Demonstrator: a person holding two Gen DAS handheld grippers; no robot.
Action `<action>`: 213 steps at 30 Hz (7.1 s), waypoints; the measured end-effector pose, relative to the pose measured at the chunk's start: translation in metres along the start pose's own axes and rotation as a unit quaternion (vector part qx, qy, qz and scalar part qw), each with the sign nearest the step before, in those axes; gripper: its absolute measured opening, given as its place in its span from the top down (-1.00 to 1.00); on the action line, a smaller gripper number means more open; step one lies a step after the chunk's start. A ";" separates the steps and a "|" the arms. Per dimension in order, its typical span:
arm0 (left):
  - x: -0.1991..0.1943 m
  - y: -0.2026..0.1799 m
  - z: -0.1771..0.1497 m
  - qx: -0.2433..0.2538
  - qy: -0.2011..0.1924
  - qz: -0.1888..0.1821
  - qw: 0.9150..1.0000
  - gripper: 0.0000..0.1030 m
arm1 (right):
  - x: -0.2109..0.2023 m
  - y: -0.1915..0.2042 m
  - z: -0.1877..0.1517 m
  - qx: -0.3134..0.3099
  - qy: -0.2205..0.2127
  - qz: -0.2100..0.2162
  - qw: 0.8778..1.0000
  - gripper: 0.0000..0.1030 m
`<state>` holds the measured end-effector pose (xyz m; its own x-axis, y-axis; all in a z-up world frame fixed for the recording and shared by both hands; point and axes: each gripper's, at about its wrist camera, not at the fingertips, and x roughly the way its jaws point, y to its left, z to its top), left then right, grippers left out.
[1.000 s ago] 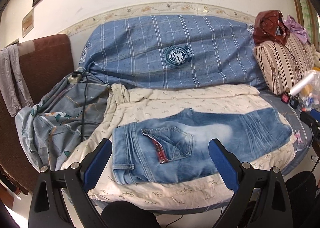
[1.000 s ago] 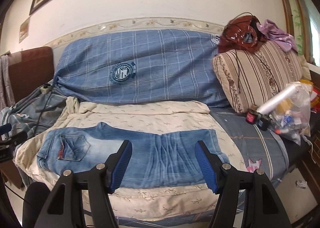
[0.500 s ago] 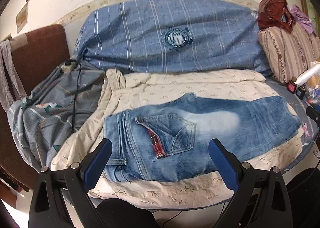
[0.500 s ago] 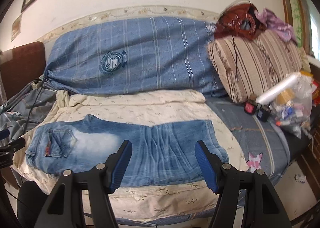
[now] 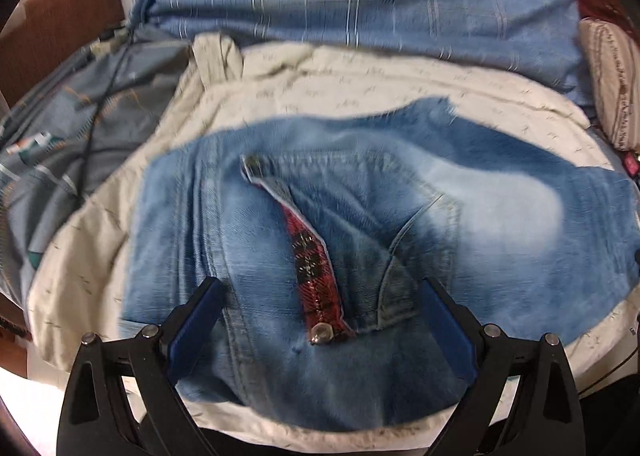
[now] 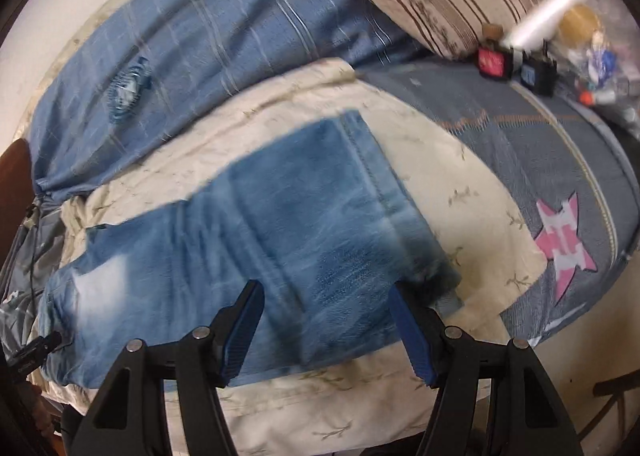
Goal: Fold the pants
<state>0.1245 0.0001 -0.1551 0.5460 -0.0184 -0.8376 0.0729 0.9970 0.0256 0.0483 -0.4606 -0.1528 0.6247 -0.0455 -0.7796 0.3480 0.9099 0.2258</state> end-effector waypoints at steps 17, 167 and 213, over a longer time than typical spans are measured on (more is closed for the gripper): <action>0.014 -0.010 -0.016 0.046 0.013 0.013 0.999 -1.00 | 0.008 -0.011 -0.020 0.008 0.031 -0.003 0.999 -0.31; 0.040 -0.132 0.041 0.022 0.069 -0.144 0.987 0.18 | 0.027 0.161 -0.084 -0.225 0.076 0.250 0.939 -0.41; 0.052 -0.174 0.094 0.103 0.018 -0.091 0.990 0.82 | 0.033 0.142 -0.063 -0.154 0.027 0.179 0.971 -0.14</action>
<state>0.2186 -0.1815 -0.1521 0.4778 -0.1891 -0.8579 0.3381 0.9409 -0.0191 0.0738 -0.3067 -0.1834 0.6266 0.3098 -0.7151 -0.1147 0.9442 0.3086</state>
